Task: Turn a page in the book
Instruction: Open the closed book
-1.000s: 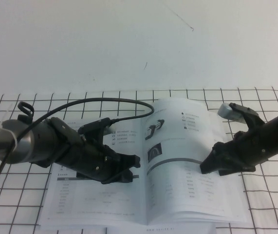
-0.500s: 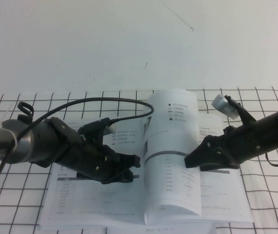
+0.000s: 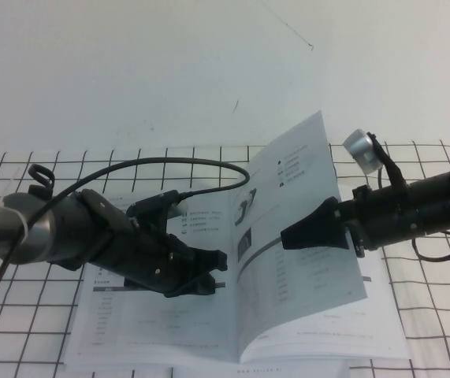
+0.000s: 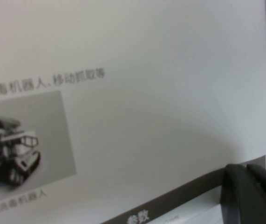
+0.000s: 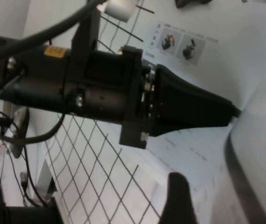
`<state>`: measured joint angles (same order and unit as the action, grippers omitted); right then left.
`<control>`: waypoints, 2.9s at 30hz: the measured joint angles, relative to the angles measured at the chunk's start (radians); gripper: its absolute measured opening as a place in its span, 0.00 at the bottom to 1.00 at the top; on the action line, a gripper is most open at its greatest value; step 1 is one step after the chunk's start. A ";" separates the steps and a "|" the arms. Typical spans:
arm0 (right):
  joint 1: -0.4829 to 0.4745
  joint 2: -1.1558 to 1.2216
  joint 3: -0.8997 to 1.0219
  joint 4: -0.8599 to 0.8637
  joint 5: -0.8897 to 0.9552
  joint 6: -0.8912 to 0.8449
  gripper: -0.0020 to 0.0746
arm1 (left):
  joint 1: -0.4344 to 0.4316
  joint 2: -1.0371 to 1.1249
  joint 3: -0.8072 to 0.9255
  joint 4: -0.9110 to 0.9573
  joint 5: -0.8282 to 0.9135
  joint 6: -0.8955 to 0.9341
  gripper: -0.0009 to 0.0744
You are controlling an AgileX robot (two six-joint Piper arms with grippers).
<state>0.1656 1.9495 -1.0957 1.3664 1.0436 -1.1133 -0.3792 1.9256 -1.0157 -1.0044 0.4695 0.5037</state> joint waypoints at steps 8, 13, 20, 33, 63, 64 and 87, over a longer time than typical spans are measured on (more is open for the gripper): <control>0.000 0.000 0.000 0.086 0.092 -0.052 0.64 | 0.000 -0.005 0.000 -0.002 0.000 0.009 0.01; 0.000 -0.007 0.000 0.152 0.108 -0.078 0.64 | 0.000 -0.042 0.004 0.006 -0.004 0.011 0.01; 0.000 -0.014 0.000 0.178 0.113 -0.094 0.64 | -0.005 -0.102 0.008 0.005 0.028 0.015 0.01; 0.000 -0.014 0.000 0.178 0.115 -0.090 0.64 | -0.062 -0.380 0.044 0.051 0.122 0.016 0.01; 0.001 -0.014 0.000 0.254 0.115 -0.102 0.64 | -0.918 -0.291 0.300 -0.093 -1.219 0.048 0.01; 0.001 -0.014 0.000 0.256 0.115 -0.102 0.64 | -0.918 -0.276 0.290 -0.100 -1.240 0.058 0.01; 0.001 -0.143 0.004 0.297 0.115 -0.102 0.64 | -0.925 -0.250 0.267 -0.574 -1.559 0.216 0.01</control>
<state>0.1668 1.8067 -1.0921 1.6636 1.1586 -1.2153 -1.3040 1.6758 -0.7483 -1.5784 -1.0896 0.7199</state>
